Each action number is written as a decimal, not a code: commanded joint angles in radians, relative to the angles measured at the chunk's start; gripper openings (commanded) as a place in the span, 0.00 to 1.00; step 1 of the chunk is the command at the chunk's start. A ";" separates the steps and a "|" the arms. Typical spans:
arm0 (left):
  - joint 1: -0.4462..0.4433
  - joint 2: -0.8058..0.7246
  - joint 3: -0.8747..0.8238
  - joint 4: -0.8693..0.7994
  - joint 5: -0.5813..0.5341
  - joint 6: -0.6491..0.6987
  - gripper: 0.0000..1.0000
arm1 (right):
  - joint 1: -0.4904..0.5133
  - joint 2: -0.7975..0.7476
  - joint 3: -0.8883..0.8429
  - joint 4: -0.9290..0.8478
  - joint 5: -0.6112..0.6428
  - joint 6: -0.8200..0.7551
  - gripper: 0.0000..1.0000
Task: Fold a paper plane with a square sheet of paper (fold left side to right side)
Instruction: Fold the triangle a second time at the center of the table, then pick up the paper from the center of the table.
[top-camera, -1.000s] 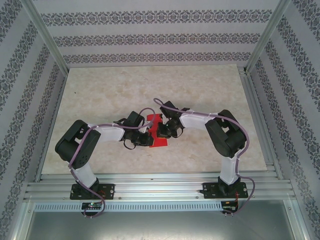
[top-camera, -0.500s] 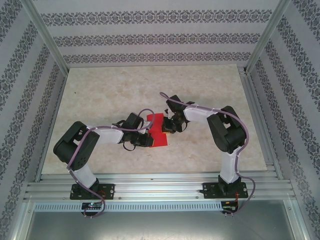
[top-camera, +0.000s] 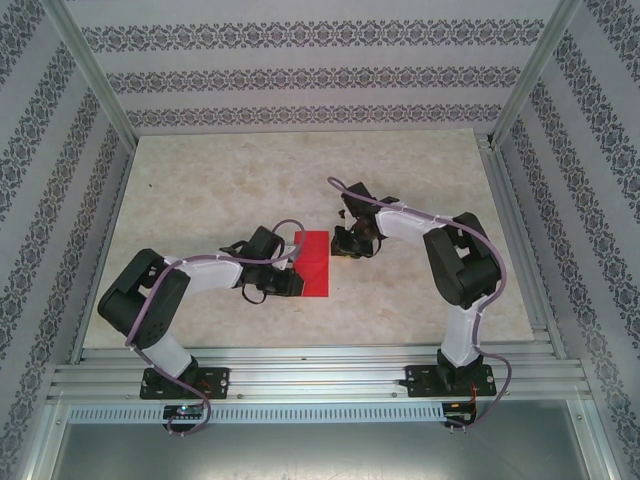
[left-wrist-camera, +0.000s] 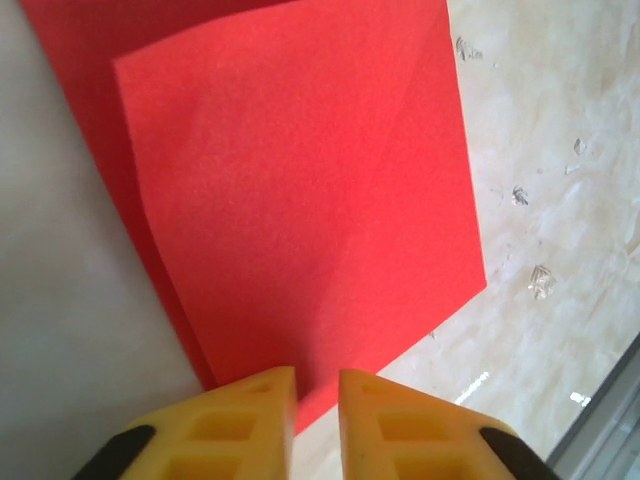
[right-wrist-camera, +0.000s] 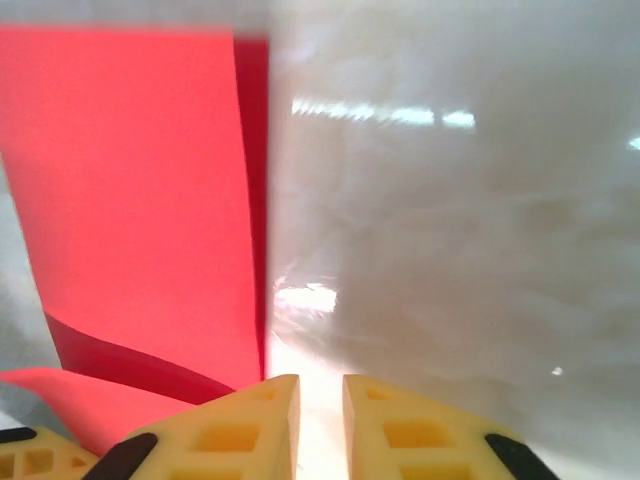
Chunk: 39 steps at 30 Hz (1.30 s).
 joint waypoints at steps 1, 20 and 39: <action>0.029 -0.069 0.052 -0.104 0.005 0.011 0.31 | -0.027 -0.124 -0.045 0.026 0.056 -0.023 0.25; 0.214 -0.047 -0.023 0.126 0.152 -0.085 0.58 | 0.112 -0.035 -0.071 0.210 -0.019 0.093 0.25; 0.190 0.073 0.030 0.200 0.212 -0.096 0.39 | 0.062 -0.067 -0.189 0.360 -0.136 0.171 0.38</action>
